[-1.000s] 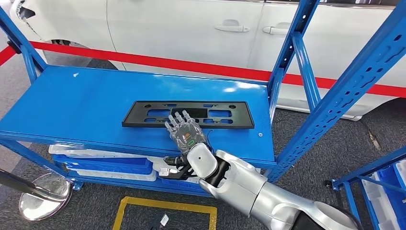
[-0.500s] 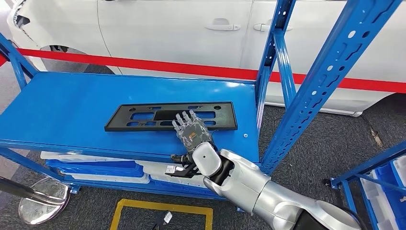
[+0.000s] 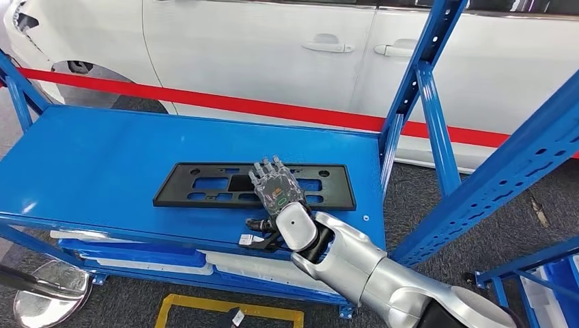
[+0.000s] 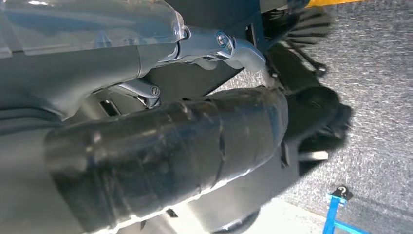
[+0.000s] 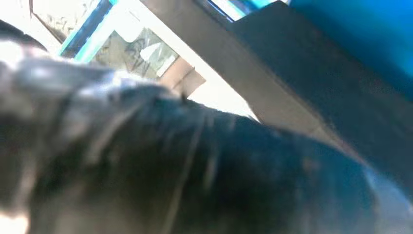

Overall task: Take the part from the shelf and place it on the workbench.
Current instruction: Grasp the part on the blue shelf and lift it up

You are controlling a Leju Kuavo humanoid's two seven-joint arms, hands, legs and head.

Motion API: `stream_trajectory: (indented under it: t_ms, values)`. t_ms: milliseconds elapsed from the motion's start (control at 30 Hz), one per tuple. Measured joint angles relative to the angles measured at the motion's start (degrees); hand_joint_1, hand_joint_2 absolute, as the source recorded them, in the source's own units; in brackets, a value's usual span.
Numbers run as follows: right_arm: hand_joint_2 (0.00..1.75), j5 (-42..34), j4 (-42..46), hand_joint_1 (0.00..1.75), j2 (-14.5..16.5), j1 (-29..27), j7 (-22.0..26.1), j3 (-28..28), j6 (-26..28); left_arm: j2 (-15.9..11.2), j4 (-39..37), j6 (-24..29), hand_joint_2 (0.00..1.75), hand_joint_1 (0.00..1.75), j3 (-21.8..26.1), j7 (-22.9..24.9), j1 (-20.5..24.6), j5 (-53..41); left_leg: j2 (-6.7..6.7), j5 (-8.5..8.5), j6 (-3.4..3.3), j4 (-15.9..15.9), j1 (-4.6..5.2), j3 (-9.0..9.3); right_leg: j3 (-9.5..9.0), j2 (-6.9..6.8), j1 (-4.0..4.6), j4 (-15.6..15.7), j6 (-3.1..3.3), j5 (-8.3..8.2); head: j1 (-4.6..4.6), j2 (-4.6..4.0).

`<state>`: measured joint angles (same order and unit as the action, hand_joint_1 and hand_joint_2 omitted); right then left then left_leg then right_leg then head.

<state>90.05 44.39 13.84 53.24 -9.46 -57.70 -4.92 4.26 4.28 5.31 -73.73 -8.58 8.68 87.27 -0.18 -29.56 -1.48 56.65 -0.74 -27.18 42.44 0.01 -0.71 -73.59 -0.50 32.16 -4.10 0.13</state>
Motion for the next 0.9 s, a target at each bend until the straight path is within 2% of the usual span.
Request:
stream_trajectory:
  t_ms: [33, 67, 100, 133, 167, 200, 267, 300, 333, 433, 467, 500, 533, 567, 600, 667, 733, 767, 867, 900]
  values:
    - [0.00, 0.00, -0.15, 0.00, -0.01, 0.00, -0.05, -0.03, 0.03, 0.02, 0.00, -0.05, 0.00, 0.00, -0.13, -0.01, -0.09, 0.00, -0.09, -0.71, 0.14, 0.00, 0.00, 0.89, -0.09, -0.01, 0.00, 2.71, 0.16, -2.38, 0.01, 0.00]
    - [0.00, 0.00, -0.33, 0.00, -0.05, -0.03, -0.12, -0.05, 0.08, 0.04, 0.00, -0.08, 0.00, 0.00, -0.25, 0.00, -0.23, 0.00, -0.14, -1.48, 0.29, -0.04, -0.03, 1.63, -0.58, -0.01, 0.12, 6.41, 0.52, -5.66, 0.02, 0.00]
    - [0.00, 0.00, -0.61, 0.00, -0.16, -0.08, -0.18, -0.08, 0.16, 0.09, 0.00, -0.09, 0.00, 0.00, -0.32, -0.01, -0.32, 0.00, -0.19, -2.18, 0.51, -0.04, -0.04, 2.35, -0.93, -0.04, 0.41, 9.30, 0.95, -8.19, -0.07, 0.00]
    - [0.00, -0.01, -0.86, 0.00, -0.24, -0.11, -0.20, -0.12, 0.26, 0.12, 0.00, -0.09, 0.00, 0.00, -0.37, -0.03, -0.37, 0.00, -0.21, -2.77, 0.84, -0.05, -0.05, 2.65, -1.27, -0.04, 0.71, 11.39, 1.41, -9.98, -0.10, 0.01]
    - [0.00, -0.02, -1.07, 0.00, -0.32, -0.16, -0.20, -0.18, 0.37, 0.16, 0.00, -0.10, 0.00, 0.00, -0.40, -0.04, -0.40, 0.00, -0.21, -3.18, 1.19, -0.14, -0.06, 2.85, -1.30, -0.03, 1.02, 12.34, 1.89, -10.73, -0.16, 0.01]
    - [0.00, -0.02, -1.22, 0.00, -0.34, -0.17, -0.20, -0.26, 0.48, 0.20, 0.00, -0.11, 0.00, 0.00, -0.43, -0.07, -0.37, 0.00, -0.18, -3.29, 1.58, -0.24, -0.05, 3.14, -1.35, -0.03, 1.27, 12.35, 2.32, -10.37, -0.21, 0.02]
    - [0.00, -0.01, -1.23, 0.00, -0.25, -0.09, -0.24, -0.35, 0.62, 0.21, 0.00, -0.10, 0.00, 0.00, -0.57, -0.10, -0.42, 0.00, -0.06, -3.40, 2.09, -0.20, -0.03, 3.71, -2.48, 0.03, 1.07, 13.32, 3.10, -10.08, -0.21, 0.01]
    - [0.00, 0.00, -1.27, 0.00, -0.20, -0.02, -0.27, -0.37, 0.64, 0.21, 0.00, -0.10, 0.00, 0.00, -0.68, -0.11, -0.44, 0.00, -0.03, -3.62, 2.29, 0.85, -0.04, 3.48, -3.32, 0.05, 0.88, 13.93, 3.42, -9.91, -0.28, 0.01]
    - [0.00, 0.00, -1.32, 0.00, -0.07, 0.03, -0.32, -0.37, 0.66, 0.19, 0.00, -0.10, 0.00, 0.00, -0.77, -0.12, -0.39, 0.00, -0.02, -4.27, 2.48, 3.06, -0.07, 2.43, -4.15, 0.09, 0.61, 14.54, 3.62, -9.80, -0.36, 0.01]
    - [0.00, 0.00, -1.56, 0.00, 0.37, -0.12, -0.36, -0.46, 0.62, 0.14, 0.00, -0.16, 0.00, 0.00, -0.87, -0.16, 0.24, 0.00, -0.03, -7.70, 3.18, 12.92, -0.19, -4.07, -5.34, 0.11, 0.42, 15.15, 3.97, -9.20, -0.53, 0.01]
    - [0.00, 0.00, -1.64, 0.00, 0.45, -0.24, -0.35, -0.55, 0.61, 0.14, 0.00, -0.17, 0.00, 0.00, -0.87, -0.17, 0.46, 0.00, -0.03, -7.99, 3.37, 14.51, -0.26, -5.65, -5.55, 0.11, 0.41, 15.09, 3.97, -8.93, -0.54, 0.01]
    - [0.00, 0.00, -1.74, 0.00, 0.50, -0.31, -0.35, -0.63, 0.60, 0.14, 0.00, -0.17, 0.00, 0.00, -0.87, -0.18, 0.58, 0.00, -0.03, -7.01, 3.57, 14.17, -0.37, -6.30, -5.79, 0.14, 0.37, 14.97, 3.87, -8.68, -0.54, 0.00]
    - [0.00, 0.00, -1.84, 0.00, 0.52, -0.31, -0.35, -0.70, 0.59, 0.13, 0.00, -0.17, 0.00, 0.00, -0.90, -0.18, 0.59, 0.00, -0.02, -4.82, 3.76, 11.96, -0.53, -6.03, -6.04, 0.19, 0.31, 14.82, 3.69, -8.44, -0.53, 0.00]
    - [0.00, 0.00, -1.91, 0.00, 0.52, -0.26, -0.35, -0.74, 0.59, 0.13, 0.00, -0.16, 0.00, 0.00, -0.96, -0.19, 0.50, 0.00, -0.02, -2.15, 4.03, 8.54, -0.75, -5.22, -6.22, 0.24, 0.23, 14.62, 3.43, -8.20, -0.53, 0.00]
    - [0.00, 0.00, -1.98, 0.00, 0.53, -0.21, -0.34, -0.77, 0.58, 0.15, 0.01, -0.17, 0.00, 0.00, -1.02, -0.18, 0.40, 0.00, -0.05, -0.31, 4.21, 5.37, -0.83, -4.52, -6.31, 0.31, 0.18, 14.37, 3.10, -8.07, -0.52, 0.00]
    - [0.00, 0.00, -2.07, 0.00, 0.56, -0.12, -0.17, -0.79, 0.56, 0.20, 0.04, -0.23, 0.00, 0.00, -1.12, -0.17, 0.34, 0.00, -0.12, 0.95, 3.58, 1.84, -0.70, -4.10, -5.89, 0.38, 0.28, 13.89, 2.41, -8.05, -0.57, 0.01]
    - [0.00, 0.00, -2.11, 0.00, 0.59, -0.08, 0.03, -0.80, 0.52, 0.27, 0.07, -0.28, 0.00, 0.00, -1.16, -0.21, 0.41, 0.01, -0.25, 1.24, 2.54, 1.41, -0.50, -4.35, -5.56, 0.31, 0.50, 13.82, 1.97, -8.14, -0.60, 0.01]
    - [0.00, 0.00, -2.11, 0.00, 0.61, -0.04, 0.07, -0.81, 0.48, 0.31, 0.08, -0.28, 0.00, 0.00, -1.19, -0.25, 0.42, 0.02, -0.36, 1.83, 2.41, 1.31, -0.49, -4.34, -5.57, 0.25, 0.55, 13.93, 2.35, -8.27, -0.58, 0.01]
    - [0.00, 0.00, -2.10, 0.00, 0.63, 0.18, 0.08, -0.81, 0.20, 0.41, 0.09, -0.27, 0.00, 0.00, -1.26, -0.42, 0.41, 0.02, -0.42, 2.24, 2.43, 1.04, -0.38, -4.28, -5.65, 0.25, 0.59, 14.24, 4.53, -8.68, -0.58, 0.00]
    - [0.00, 0.00, -2.10, 0.00, 0.63, 0.19, 0.07, -0.81, 0.08, 0.43, 0.09, -0.27, 0.00, 0.00, -1.28, -0.48, 0.41, 0.02, -0.42, 2.27, 2.34, 1.04, -0.32, -4.27, -5.69, 0.26, 0.59, 14.30, 4.89, -8.74, -0.58, 0.00]
